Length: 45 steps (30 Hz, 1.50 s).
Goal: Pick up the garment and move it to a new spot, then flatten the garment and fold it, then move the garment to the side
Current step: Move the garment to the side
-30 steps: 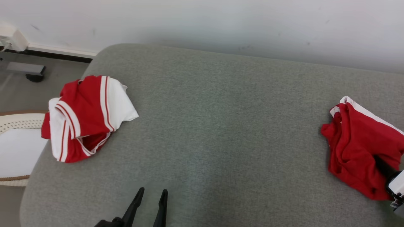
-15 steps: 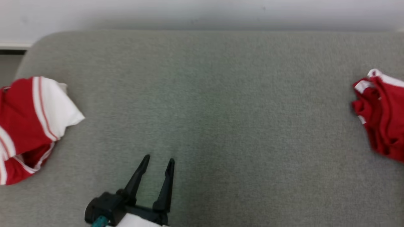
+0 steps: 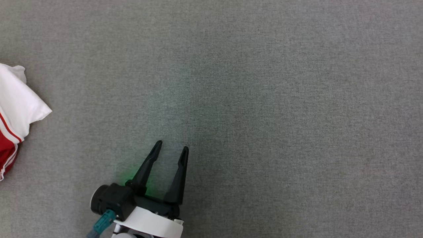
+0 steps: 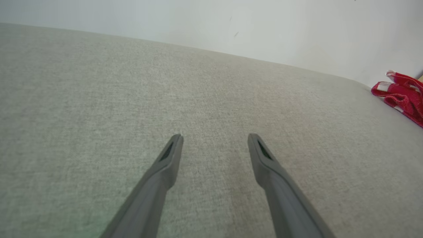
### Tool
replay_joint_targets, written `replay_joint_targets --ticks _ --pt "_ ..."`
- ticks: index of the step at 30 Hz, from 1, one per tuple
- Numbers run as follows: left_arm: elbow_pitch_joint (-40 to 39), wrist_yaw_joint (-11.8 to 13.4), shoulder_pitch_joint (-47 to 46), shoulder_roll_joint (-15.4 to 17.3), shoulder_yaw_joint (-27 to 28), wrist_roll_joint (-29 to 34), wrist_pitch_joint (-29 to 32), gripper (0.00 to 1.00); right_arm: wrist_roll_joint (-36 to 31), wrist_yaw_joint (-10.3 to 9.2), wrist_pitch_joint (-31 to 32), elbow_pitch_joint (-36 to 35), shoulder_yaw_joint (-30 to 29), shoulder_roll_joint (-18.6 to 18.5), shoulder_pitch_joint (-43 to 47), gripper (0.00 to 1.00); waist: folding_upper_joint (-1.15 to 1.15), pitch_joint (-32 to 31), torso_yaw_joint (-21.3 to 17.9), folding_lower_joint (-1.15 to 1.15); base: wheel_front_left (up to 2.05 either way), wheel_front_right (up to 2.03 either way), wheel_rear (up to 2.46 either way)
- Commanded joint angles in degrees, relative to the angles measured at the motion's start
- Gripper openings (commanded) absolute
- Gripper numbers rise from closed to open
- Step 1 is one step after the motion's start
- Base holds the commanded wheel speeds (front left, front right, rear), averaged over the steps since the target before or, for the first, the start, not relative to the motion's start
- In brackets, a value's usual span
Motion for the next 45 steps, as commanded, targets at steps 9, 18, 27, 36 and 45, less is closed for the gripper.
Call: replay_joint_targets --ticks 9,18,27,36,45 --pt "0.7 -0.2 0.6 0.2 0.3 -1.0 0.0 1.0 -13.9 -0.15 -8.4 5.0 -7.9 1.0 -1.3 1.0 0.0 -2.3 0.3 -0.01 0.0 0.0 0.0" --pt "1.3 1.2 4.4 0.2 0.9 -3.5 0.0 1.0 -19.5 -0.15 -20.4 -1.0 -13.2 9.1 5.5 1.0 0.0 -11.3 0.3 -0.01 0.0 0.0 0.0" --pt "1.8 2.9 10.4 0.2 1.9 -5.1 0.0 1.0 -16.2 -0.15 -27.7 -14.0 -11.5 17.4 20.2 1.0 0.0 -21.7 1.9 -0.01 0.0 0.0 0.0" --pt "2.5 2.8 16.5 0.2 4.3 -3.8 0.0 1.0 -17.4 -0.15 -33.9 -23.5 -9.8 27.8 35.7 1.0 0.0 -29.1 1.7 -0.01 0.0 0.0 0.0" --pt "3.1 2.5 18.5 0.2 6.6 -2.1 0.0 1.0 -18.3 -0.15 -35.8 -25.0 -7.8 34.8 45.5 1.0 0.0 -31.3 0.7 -0.01 0.0 0.0 0.0"
